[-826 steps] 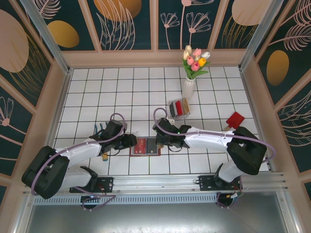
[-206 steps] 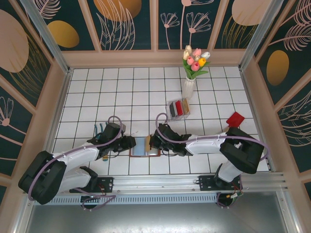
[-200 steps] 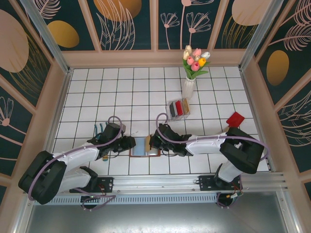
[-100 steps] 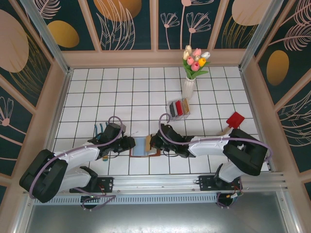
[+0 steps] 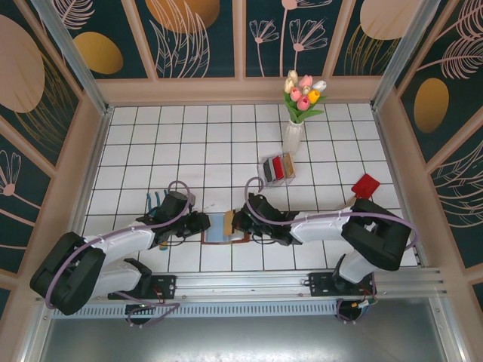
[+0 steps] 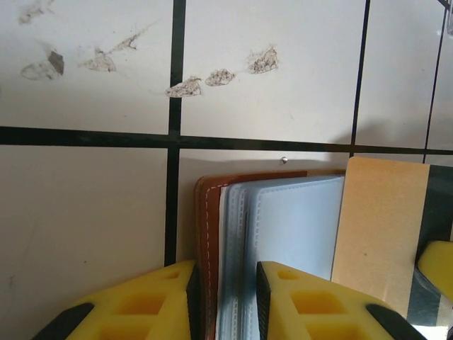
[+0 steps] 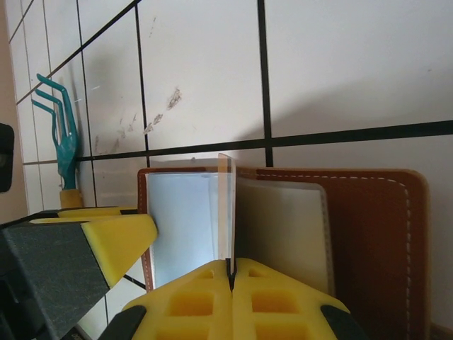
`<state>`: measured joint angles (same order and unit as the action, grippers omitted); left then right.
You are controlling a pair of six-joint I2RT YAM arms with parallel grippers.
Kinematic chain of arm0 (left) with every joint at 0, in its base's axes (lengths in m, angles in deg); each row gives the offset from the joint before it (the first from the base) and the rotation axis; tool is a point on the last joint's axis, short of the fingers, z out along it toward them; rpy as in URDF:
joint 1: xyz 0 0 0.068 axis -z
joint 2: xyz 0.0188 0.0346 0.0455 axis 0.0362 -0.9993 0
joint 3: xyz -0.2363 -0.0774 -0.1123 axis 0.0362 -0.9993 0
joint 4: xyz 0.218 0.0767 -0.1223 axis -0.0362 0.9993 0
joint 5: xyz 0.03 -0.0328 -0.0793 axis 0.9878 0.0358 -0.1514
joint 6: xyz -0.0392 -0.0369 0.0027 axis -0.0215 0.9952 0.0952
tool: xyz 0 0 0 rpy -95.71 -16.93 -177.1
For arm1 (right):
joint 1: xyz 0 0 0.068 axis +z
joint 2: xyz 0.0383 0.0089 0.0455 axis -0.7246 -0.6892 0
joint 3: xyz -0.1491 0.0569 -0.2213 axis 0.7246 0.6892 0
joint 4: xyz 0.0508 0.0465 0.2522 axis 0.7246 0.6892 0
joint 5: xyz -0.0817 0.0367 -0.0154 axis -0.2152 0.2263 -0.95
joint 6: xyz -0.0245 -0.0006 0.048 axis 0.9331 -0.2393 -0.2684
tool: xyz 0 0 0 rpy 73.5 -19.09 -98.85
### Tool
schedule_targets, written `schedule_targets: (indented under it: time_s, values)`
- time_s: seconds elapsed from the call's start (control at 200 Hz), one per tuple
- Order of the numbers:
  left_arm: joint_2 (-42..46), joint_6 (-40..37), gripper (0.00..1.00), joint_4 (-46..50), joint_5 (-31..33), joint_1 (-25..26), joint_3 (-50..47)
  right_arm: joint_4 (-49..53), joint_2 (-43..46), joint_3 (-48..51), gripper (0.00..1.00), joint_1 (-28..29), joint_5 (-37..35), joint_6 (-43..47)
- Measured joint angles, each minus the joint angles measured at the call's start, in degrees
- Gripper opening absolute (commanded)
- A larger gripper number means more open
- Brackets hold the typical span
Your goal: Put the credit cards into the card holder
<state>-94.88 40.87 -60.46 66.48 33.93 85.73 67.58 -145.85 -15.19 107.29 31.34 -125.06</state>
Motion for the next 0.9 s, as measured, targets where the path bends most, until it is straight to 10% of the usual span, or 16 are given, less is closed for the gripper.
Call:
schedule_targets:
  time_s: [0.901]
  values:
    - [0.96, 0.68, 0.24, -0.98, 0.26, 0.00, -0.87, -0.37, -0.26, 0.79, 0.00, 1.60, -0.28, -1.31]
